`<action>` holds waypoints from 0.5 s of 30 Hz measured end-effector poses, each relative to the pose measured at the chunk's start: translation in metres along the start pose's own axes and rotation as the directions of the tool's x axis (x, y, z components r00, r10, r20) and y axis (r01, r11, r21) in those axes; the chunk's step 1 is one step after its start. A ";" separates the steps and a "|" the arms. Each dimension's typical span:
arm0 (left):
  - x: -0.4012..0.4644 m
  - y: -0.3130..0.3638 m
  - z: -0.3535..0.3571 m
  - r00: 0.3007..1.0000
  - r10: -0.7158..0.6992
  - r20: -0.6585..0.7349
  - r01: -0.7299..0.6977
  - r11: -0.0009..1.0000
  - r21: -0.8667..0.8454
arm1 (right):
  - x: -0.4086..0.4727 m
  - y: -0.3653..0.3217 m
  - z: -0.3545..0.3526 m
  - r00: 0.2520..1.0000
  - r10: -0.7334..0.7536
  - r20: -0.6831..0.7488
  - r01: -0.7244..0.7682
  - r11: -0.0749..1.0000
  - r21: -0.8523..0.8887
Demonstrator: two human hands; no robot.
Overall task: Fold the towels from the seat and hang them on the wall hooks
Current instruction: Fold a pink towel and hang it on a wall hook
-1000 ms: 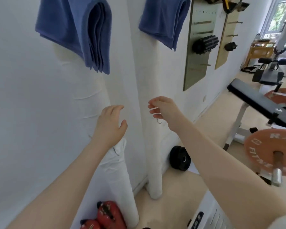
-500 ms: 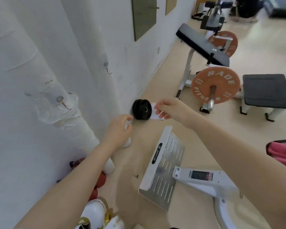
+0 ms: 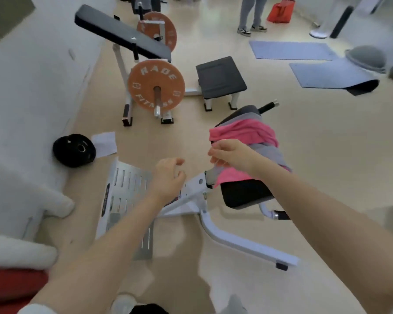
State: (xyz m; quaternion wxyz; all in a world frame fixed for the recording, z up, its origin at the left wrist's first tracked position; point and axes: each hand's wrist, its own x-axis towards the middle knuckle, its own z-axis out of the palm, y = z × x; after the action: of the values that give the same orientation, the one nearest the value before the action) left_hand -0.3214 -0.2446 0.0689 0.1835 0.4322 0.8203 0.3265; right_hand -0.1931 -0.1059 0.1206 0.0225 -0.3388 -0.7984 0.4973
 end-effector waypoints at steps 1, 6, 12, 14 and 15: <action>0.000 0.017 0.024 0.999 0.026 0.035 -0.026 1.000 0.002 | -0.014 0.022 -0.022 1.000 0.021 -0.012 -0.021 1.000 -0.008; 0.005 0.080 0.121 0.977 0.120 0.178 -0.126 0.992 0.020 | -0.057 0.124 -0.114 0.968 0.150 -0.200 -0.163 0.985 -0.052; 0.039 0.120 0.182 0.969 0.126 0.214 -0.131 0.991 0.011 | -0.041 0.190 -0.157 0.944 0.212 -0.251 -0.242 0.966 -0.093; 0.059 0.123 0.196 0.964 0.096 0.247 -0.091 0.995 -0.028 | -0.023 0.203 -0.163 0.955 0.200 -0.221 -0.241 0.955 -0.176; 0.069 0.121 0.203 0.962 0.078 0.262 -0.069 0.997 -0.041 | -0.011 0.210 -0.165 0.962 0.186 -0.202 -0.231 0.945 -0.231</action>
State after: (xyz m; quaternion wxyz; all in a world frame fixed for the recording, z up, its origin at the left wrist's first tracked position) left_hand -0.1701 -0.0609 0.0057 0.2855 0.4990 0.7667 0.2857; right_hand -0.0141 0.0747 0.0370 -0.0028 -0.4647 -0.8095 0.3589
